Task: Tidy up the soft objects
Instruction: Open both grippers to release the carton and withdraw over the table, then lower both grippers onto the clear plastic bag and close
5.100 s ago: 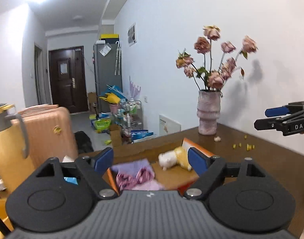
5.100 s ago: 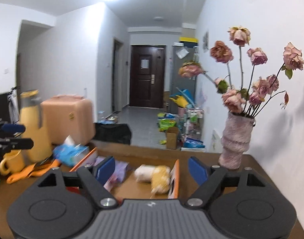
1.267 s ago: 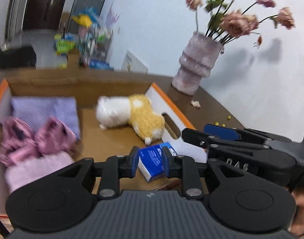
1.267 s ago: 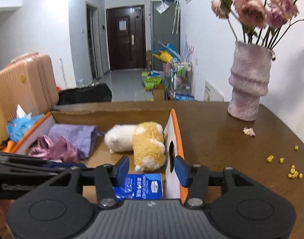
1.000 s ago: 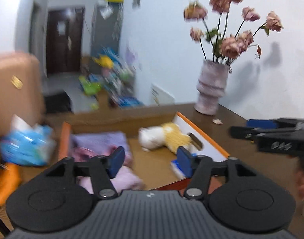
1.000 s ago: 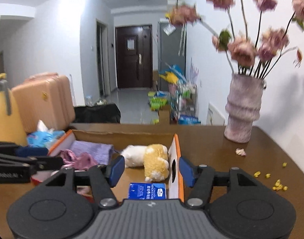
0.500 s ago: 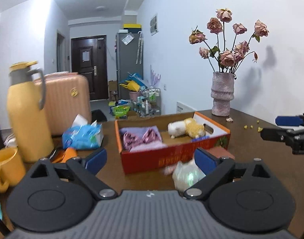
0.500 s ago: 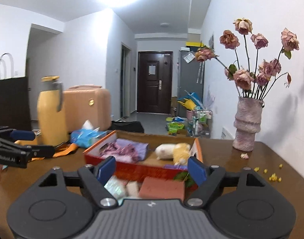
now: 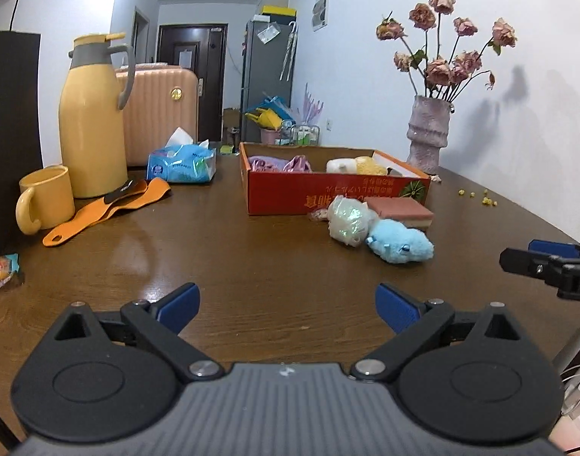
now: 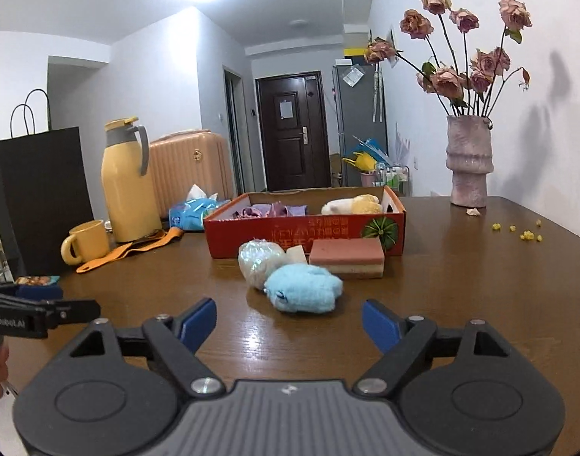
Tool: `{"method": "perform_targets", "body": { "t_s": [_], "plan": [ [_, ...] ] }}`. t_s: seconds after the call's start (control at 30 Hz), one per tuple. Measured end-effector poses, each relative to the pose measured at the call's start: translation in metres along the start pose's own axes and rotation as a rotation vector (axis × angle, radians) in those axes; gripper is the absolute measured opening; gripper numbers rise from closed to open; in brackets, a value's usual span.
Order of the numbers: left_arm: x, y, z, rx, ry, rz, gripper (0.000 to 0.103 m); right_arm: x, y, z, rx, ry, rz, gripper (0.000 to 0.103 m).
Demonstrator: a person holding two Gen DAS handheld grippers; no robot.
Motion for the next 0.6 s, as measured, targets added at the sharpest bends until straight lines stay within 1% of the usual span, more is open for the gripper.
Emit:
{"method": "perform_targets", "body": {
  "t_s": [0.1, 0.17, 0.3, 0.37, 0.47, 0.53, 0.6],
  "plan": [
    [0.002, -0.002, -0.004, 0.010, 0.002, 0.012, 0.102, 0.002, 0.002, -0.002, 0.011, -0.007, 0.016, 0.084],
    [0.006, -0.009, -0.005, -0.001, 0.002, 0.023, 0.102, 0.004, 0.000, -0.004, 0.011, -0.019, 0.023, 0.083],
    [0.013, -0.029, -0.008, -0.017, -0.014, 0.044, 0.102, 0.007, -0.015, -0.005, -0.017, -0.011, 0.016, 0.080],
    [0.015, -0.043, -0.011, -0.027, -0.008, 0.051, 0.102, 0.010, -0.024, -0.006, -0.024, -0.020, 0.016, 0.078],
    [0.021, -0.074, -0.019, -0.070, -0.018, 0.050, 0.101, 0.016, -0.041, -0.006, -0.046, -0.034, 0.015, 0.074],
    [0.026, -0.091, -0.025, -0.063, -0.033, 0.058, 0.101, 0.020, -0.055, -0.007, -0.059, -0.039, 0.021, 0.072],
    [0.035, -0.110, -0.033, -0.047, -0.050, 0.094, 0.101, 0.024, -0.069, -0.009, -0.067, -0.049, 0.025, 0.070]
  ]
}}
Point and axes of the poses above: each gripper's, at about its wrist camera, not at the fingertips, and y roughly against the way its jaws point, x to its right, z to its underside, the point moved 5 cm from there along -y, roughly the way its jaws point, and after that the axes turned 7 degrees about x, right-handed, at the moved point
